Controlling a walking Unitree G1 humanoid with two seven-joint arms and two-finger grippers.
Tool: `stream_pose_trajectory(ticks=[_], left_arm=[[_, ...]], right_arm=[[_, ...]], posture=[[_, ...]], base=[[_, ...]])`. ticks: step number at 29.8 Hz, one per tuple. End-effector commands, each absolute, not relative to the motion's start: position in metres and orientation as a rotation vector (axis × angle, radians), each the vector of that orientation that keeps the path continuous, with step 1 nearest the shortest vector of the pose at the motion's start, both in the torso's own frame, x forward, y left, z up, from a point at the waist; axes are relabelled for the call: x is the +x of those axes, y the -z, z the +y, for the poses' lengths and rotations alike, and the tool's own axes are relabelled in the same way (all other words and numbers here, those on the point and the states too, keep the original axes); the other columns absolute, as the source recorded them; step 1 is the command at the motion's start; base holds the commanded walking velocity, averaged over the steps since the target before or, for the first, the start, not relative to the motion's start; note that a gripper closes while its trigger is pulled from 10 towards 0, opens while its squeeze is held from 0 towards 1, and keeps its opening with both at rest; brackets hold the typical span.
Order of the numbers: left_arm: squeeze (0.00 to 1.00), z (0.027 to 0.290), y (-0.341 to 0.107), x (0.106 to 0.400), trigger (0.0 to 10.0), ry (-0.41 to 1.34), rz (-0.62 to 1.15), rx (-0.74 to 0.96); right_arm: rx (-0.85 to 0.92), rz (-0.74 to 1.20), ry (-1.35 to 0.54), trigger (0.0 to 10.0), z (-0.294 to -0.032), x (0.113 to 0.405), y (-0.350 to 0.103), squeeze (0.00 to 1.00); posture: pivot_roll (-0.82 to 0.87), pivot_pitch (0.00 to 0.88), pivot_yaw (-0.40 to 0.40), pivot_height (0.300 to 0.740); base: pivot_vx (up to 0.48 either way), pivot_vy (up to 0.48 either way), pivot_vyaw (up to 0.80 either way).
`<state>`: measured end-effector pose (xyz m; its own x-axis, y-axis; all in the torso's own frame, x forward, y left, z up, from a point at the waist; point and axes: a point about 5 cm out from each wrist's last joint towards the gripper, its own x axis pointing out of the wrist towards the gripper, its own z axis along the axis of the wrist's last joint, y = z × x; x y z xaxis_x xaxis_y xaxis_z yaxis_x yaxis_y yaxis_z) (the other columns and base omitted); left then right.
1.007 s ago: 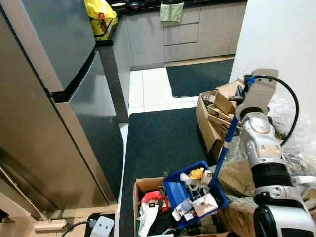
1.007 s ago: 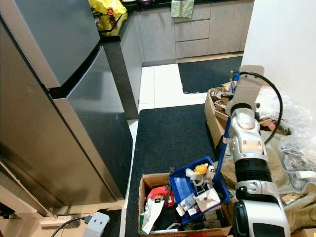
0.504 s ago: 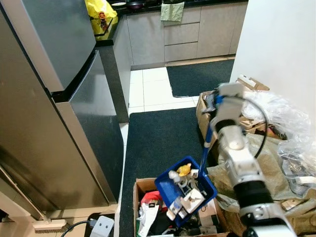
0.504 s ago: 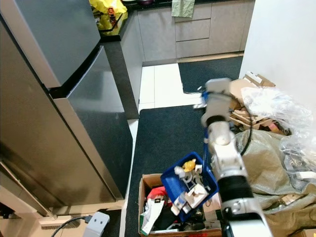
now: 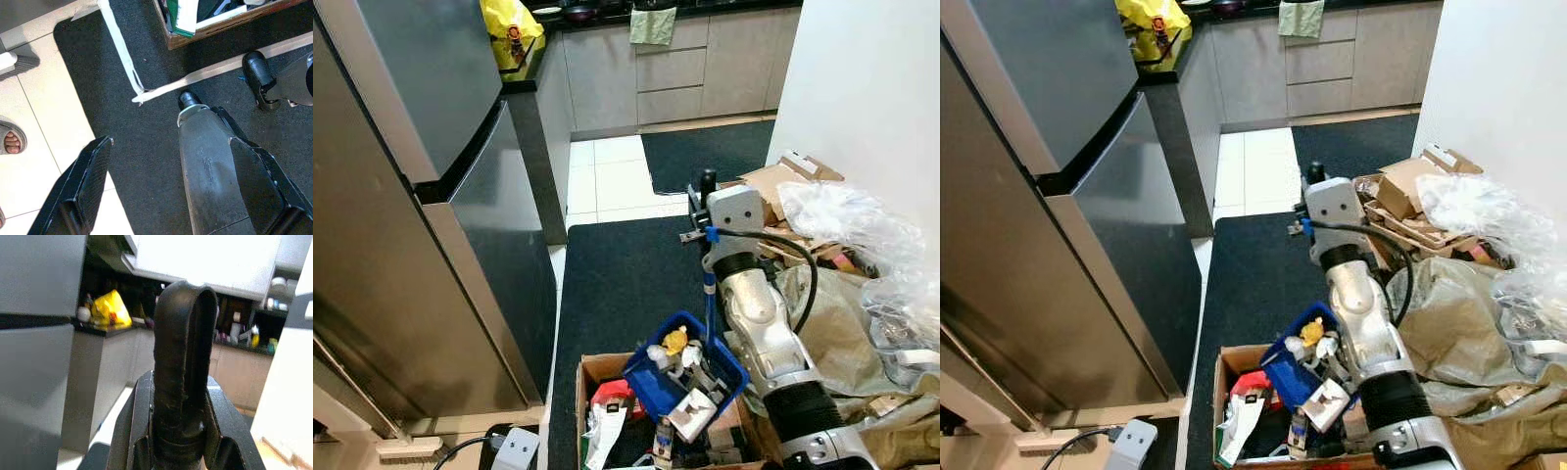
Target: Sweep floor
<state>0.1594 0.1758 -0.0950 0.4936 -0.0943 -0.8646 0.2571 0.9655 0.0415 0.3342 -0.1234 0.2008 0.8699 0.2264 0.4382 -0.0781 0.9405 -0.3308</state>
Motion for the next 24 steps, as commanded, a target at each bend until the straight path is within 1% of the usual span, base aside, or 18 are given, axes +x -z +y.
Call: stream_pose_trajectory(ticks=[1, 4, 6, 8, 9, 11, 16, 24], left_arm=[[0.0, 0.182, 0.094, 0.16, 10.0, 0.204, 1.041, 0.182], [0.0, 0.182, 0.094, 0.161, 10.0, 0.205, 1.04, 0.185], [0.0, 0.182, 0.094, 0.161, 10.0, 0.205, 1.04, 0.185], [0.0, 0.182, 0.094, 0.161, 10.0, 0.206, 1.039, 0.188], [0.0, 0.182, 0.094, 0.161, 10.0, 0.206, 1.039, 0.188], [0.0, 0.181, 0.094, 0.162, 10.0, 0.208, 1.039, 0.191], [0.0, 0.181, 0.093, 0.163, 10.0, 0.21, 1.039, 0.194], [0.0, 0.181, 0.093, 0.163, 10.0, 0.21, 1.041, 0.196]], right_arm=[[-0.341, -0.63, -0.2, 10.0, -0.112, 0.326, -0.22, 0.0], [-0.422, -0.649, -0.279, 10.0, -0.101, 0.322, -0.216, 0.0], [-0.422, -0.649, -0.279, 10.0, -0.101, 0.322, -0.216, 0.0], [-0.545, -0.653, -0.376, 10.0, -0.088, 0.318, -0.206, 0.0], [-0.545, -0.653, -0.376, 10.0, -0.088, 0.318, -0.206, 0.0], [-0.608, -0.646, -0.45, 10.0, -0.077, 0.313, -0.194, 0.0], [-0.602, -0.641, -0.466, 10.0, -0.073, 0.312, -0.189, 0.0], [-0.479, -0.625, -0.384, 10.0, -0.083, 0.32, -0.196, 0.0]], posture=[[-0.08, 0.0, 0.062, 0.74], [-0.08, 0.0, 0.063, 0.74], [-0.08, 0.0, 0.063, 0.74], [-0.08, 0.0, 0.067, 0.74], [-0.08, 0.0, 0.067, 0.74], [-0.08, 0.0, 0.067, 0.74], [-0.08, 0.0, 0.067, 0.74], [-0.08, 0.0, 0.069, 0.74]], base=[[0.0, 0.0, 0.0], [0.0, 0.0, 0.0], [0.0, 0.0, 0.0], [0.0, 0.0, 0.0], [0.0, 0.0, 0.0], [0.0, 0.0, 0.0], [0.0, 0.0, 0.0], [0.0, 0.0, 0.0]])
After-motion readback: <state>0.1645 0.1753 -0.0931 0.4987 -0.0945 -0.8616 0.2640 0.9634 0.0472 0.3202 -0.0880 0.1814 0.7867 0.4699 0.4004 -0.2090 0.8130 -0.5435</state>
